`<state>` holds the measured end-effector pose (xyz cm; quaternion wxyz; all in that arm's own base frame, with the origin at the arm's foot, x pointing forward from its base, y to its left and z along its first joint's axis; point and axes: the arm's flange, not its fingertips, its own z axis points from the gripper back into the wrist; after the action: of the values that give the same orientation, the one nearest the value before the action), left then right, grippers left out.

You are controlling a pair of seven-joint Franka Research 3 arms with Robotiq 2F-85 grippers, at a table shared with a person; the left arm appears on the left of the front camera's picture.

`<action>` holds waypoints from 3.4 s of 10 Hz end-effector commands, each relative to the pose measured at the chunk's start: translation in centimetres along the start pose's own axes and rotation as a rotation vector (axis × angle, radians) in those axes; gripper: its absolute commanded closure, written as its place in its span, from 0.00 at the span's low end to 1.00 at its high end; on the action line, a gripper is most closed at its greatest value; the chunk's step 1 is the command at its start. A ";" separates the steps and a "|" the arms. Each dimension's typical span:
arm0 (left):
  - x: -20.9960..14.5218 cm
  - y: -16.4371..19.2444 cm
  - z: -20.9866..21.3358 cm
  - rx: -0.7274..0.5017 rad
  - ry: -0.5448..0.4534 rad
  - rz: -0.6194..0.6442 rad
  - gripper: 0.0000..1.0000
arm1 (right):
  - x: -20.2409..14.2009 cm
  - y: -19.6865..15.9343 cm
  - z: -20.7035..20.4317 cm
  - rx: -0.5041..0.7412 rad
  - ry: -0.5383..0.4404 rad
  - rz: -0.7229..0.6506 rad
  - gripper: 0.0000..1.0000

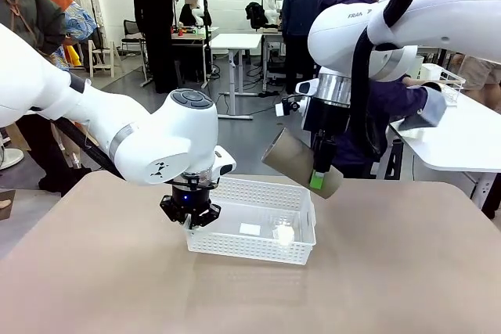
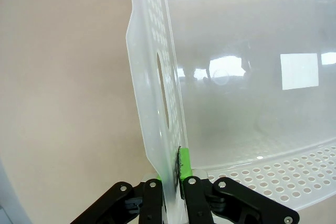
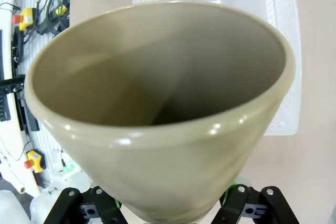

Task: Clean and organize the cups into the basket.
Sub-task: Pick up the Organizing basket and move it to the center of the table, then pick up the Reusable plastic cup from the right side of the table and place it inside the Organizing basket.

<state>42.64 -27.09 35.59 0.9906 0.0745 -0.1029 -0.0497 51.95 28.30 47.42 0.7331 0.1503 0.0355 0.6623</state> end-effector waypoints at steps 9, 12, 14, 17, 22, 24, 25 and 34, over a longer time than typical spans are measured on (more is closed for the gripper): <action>-0.3 -0.1 -0.2 0.009 0.000 -0.009 1.00 | 2.0 -0.1 -7.5 -0.019 -0.127 0.152 0.20; -0.3 -0.1 -0.2 0.009 0.000 -0.009 1.00 | 2.7 -1.0 -10.4 -0.001 -0.125 0.159 0.20; -0.3 -0.1 -0.2 0.009 0.000 -0.009 1.00 | 2.8 -1.9 -11.8 0.034 -0.121 0.139 0.20; -0.3 -0.1 -0.2 0.009 0.000 -0.009 1.00 | 3.3 -2.1 -13.7 0.079 -0.086 0.146 0.20; -0.3 -0.1 -0.2 0.009 0.000 -0.009 1.00 | 3.5 -2.0 -13.7 0.103 -0.075 0.170 0.00; -0.3 -0.1 -0.2 0.009 0.000 -0.009 1.00 | 3.4 -1.9 -13.8 0.102 -0.072 0.180 0.00; -0.3 -0.1 -0.2 0.009 0.000 -0.009 1.00 | 3.2 -1.8 -13.6 0.101 -0.075 0.182 0.00; -0.3 -0.1 -0.2 0.009 0.000 -0.009 1.00 | -23.3 10.6 -1.9 -0.097 -0.619 0.246 0.00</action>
<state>42.63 -27.10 35.57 0.9907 0.0745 -0.1027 -0.0498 38.97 10.68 45.81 0.6570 0.2622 -0.1932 0.6799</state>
